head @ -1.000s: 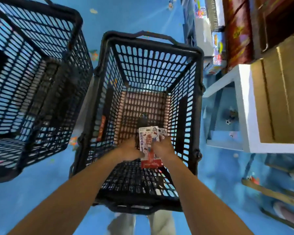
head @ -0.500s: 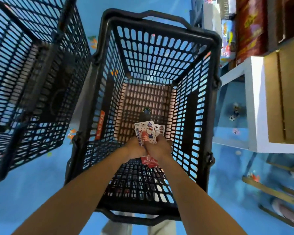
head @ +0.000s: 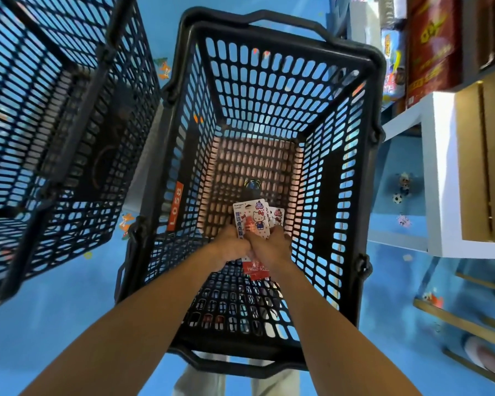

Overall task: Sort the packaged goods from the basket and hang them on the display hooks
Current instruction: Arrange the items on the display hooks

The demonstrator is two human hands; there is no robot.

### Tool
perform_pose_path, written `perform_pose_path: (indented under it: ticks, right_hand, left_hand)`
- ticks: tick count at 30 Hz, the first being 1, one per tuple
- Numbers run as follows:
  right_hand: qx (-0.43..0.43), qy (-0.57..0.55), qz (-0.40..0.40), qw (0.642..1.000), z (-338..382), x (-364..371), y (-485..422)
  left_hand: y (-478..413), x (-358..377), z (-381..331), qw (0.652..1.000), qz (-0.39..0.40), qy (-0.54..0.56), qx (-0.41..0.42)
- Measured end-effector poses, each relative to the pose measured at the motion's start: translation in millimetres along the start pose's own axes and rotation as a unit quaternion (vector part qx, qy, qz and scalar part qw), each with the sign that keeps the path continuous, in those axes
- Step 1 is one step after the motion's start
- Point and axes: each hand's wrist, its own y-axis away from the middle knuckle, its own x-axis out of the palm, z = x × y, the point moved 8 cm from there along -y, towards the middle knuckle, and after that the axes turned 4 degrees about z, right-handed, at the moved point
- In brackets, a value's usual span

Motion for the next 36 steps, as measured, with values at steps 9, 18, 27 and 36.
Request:
perform_pose_path:
  ticks: [9,18,27,36]
  right_hand:
    - [0.017,-0.062,-0.017,0.998,-4.4,-12.9,-0.7]
    - [-0.027,-0.080,-0.034,0.996,6.2,-18.5,4.8]
    - [-0.061,-0.125,-0.066,0.988,33.6,-26.9,32.7]
    - [-0.154,-0.336,0.088,0.925,86.8,-21.1,111.6]
  left_hand:
    - [4.7,15.7,-4.9,0.998,0.005,0.055,-0.010]
    - [5.3,14.7,1.1,0.998,0.018,0.063,-0.024]
    - [34.3,-0.8,-20.6,0.995,0.023,0.096,0.002]
    - [95.0,-35.7,-54.1,0.964,0.012,0.256,0.064]
